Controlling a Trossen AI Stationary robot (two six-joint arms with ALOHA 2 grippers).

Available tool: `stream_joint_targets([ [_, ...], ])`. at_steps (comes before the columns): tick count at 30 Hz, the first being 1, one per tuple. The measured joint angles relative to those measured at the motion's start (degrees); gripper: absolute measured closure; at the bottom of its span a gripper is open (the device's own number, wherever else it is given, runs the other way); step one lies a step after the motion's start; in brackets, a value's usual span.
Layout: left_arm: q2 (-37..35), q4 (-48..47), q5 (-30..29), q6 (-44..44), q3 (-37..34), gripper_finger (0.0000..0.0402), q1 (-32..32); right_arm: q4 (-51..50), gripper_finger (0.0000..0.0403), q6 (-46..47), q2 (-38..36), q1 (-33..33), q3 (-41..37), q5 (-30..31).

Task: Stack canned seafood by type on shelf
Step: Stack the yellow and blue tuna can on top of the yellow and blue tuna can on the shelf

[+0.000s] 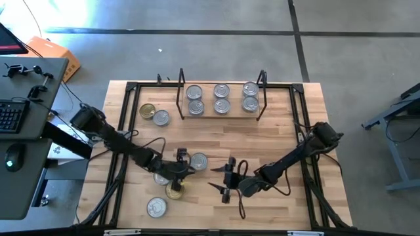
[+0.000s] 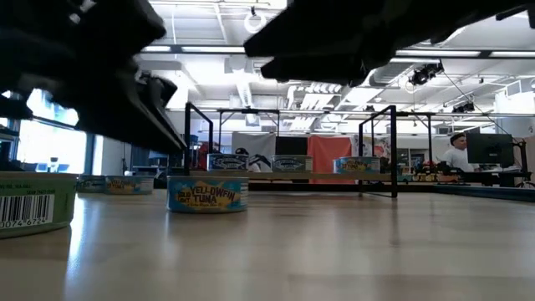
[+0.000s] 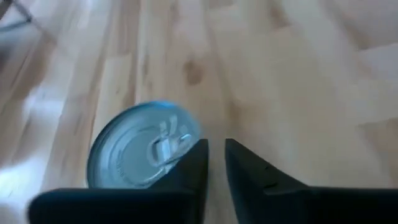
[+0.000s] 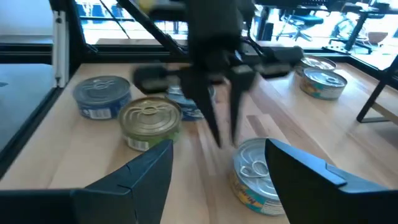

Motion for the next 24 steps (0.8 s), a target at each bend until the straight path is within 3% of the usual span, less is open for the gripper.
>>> stream_joint_targets([
  [6, 4.6, 3.8, -0.5, 3.2, 0.0, 0.0277, 1.4, 0.1, 0.0155, -0.1, -0.3, 0.0, 0.0, 0.1],
  [11, 6.9, 4.5, 0.0, 4.9, 0.2, 0.0258, 1.4, 0.2, 0.0155, -0.1, -0.3, -1.0, 0.0, -0.1],
  [14, 8.1, 5.1, -0.5, 5.0, 0.2, 0.028, 1.4, 0.2, 0.0155, -0.1, -0.3, -1.6, 0.0, -0.6],
  [18, 8.5, 5.6, -1.2, 5.0, 0.2, 0.0339, 1.4, -1.2, 0.0155, -0.4, -0.4, -2.4, 0.0, -5.3],
  [21, 8.2, 6.8, -0.5, 5.7, 0.1, 0.0387, 1.4, -4.4, 0.0155, -4.9, -0.4, -3.1, 0.0, -11.5],
  [24, 8.3, 10.1, 0.3, 6.9, -0.1, 0.0391, 1.4, -8.7, 0.0155, -13.2, -0.4, -3.5, 0.0, -14.0],
])
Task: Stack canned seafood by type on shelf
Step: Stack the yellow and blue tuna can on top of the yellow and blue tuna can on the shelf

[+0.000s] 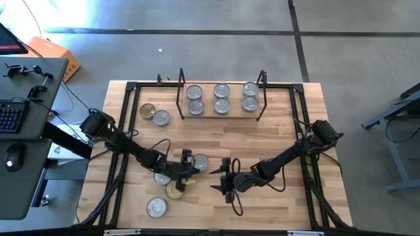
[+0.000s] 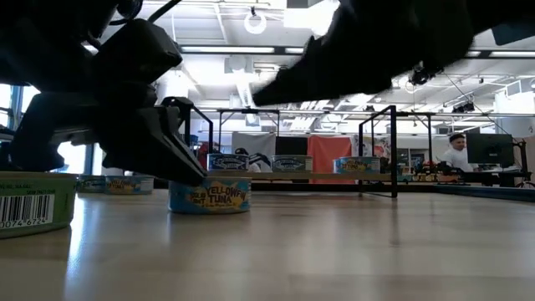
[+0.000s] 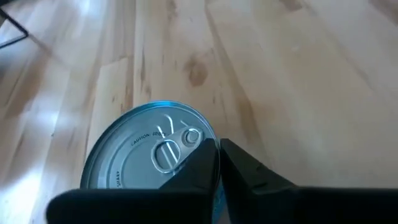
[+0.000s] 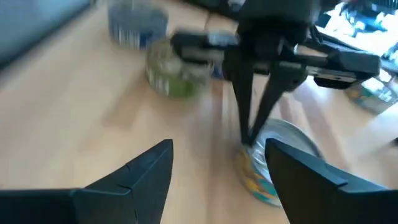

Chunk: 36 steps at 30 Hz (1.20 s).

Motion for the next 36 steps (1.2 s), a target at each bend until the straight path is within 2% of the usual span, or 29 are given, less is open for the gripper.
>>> stream_joint_targets([
  [5, -0.3, 1.3, 0.3, 0.2, 1.4, 0.0392, 0.5, -4.4, 0.0155, -11.6, 0.0, -0.3, 0.0, 4.1],
  [16, -0.5, 1.8, -0.2, -0.8, 6.1, 0.04, 0.9, -4.2, 0.0155, -18.7, 0.7, -1.2, 0.0, 5.0],
  [19, -0.5, 1.9, -0.3, -0.7, 7.1, 0.04, 0.9, -4.0, 0.0155, -18.8, 2.7, -1.2, 0.0, 5.6],
  [23, -0.5, 2.1, -0.4, -0.7, 7.5, 0.04, 0.9, -2.8, 0.0155, -16.5, 4.4, -1.1, 0.0, 10.1],
  [27, -0.5, 2.2, -0.4, -0.7, 7.5, 0.0401, 0.9, -0.5, 0.0155, -10.6, 5.3, -1.3, 0.0, 10.7],
  [32, -0.5, 2.2, -0.4, -0.7, 7.5, 0.0401, 0.9, 0.5, 0.0156, -9.9, 6.2, -1.6, 0.0, 10.7],
  [36, -0.6, 2.4, -0.7, -0.7, 7.5, 0.0401, 0.9, 3.2, 0.0184, -6.6, 6.3, -1.5, 0.0, 10.5],
])
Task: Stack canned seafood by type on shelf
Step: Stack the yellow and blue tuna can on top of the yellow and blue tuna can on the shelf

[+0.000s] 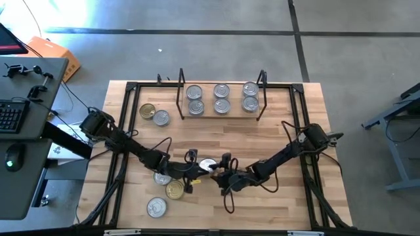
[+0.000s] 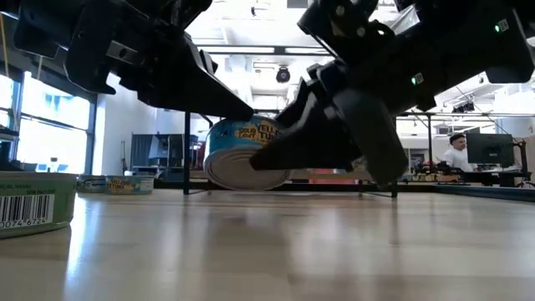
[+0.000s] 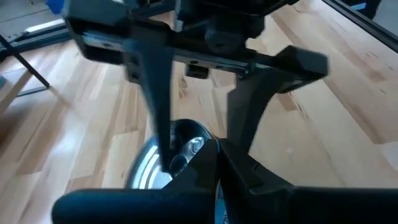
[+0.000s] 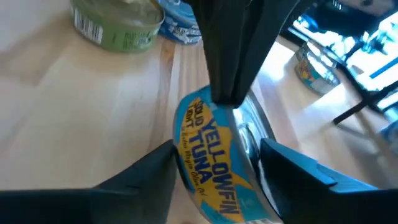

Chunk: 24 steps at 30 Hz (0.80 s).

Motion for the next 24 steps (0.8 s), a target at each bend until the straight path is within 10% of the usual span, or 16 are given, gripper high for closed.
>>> stream_joint_targets([
  [9, -4.3, -12.7, -10.3, -1.5, 0.1, 0.0385, -1.3, -1.9, 0.0282, 13.9, -1.3, 0.0, 0.1, 2.3],
  [17, -6.4, -26.9, -13.9, -17.6, -0.4, 0.0383, -2.1, -33.1, 0.0282, 15.4, -18.4, -4.3, 5.8, 21.1],
  [24, -3.8, -18.9, -13.9, -18.6, -2.5, 0.0383, -3.0, -62.0, 0.0282, 12.8, -25.5, -25.5, 21.0, 8.7],
])
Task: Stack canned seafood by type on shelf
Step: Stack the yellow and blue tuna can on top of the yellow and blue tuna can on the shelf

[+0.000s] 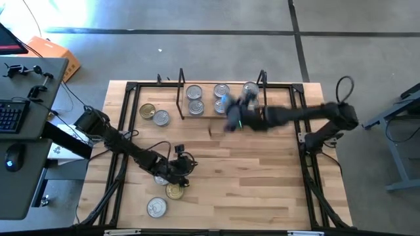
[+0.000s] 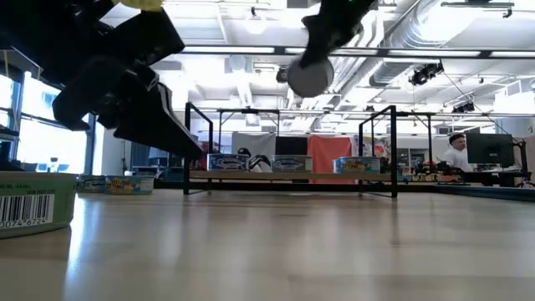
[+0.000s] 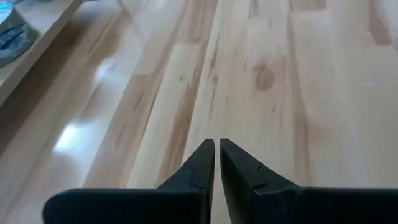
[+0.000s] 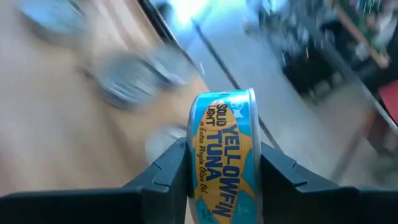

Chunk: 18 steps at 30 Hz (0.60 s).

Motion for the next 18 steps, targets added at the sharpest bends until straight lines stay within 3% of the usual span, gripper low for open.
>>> stream_joint_targets([
  [3, 0.9, 2.2, 0.0, 1.1, 0.0, 0.0382, -0.6, -6.3, 0.0282, -6.5, 3.1, -9.1, 4.0, -3.7],
  [9, 1.3, 3.5, 0.0, 2.4, 0.0, 0.0382, -1.8, -10.6, 0.0282, -13.7, 9.7, -20.9, 5.6, 0.1],
  [18, 1.3, 4.1, 0.0, 3.5, 0.0, 0.0382, -2.4, -11.0, 0.0282, -12.2, 13.8, -27.4, 5.7, -3.5],
])
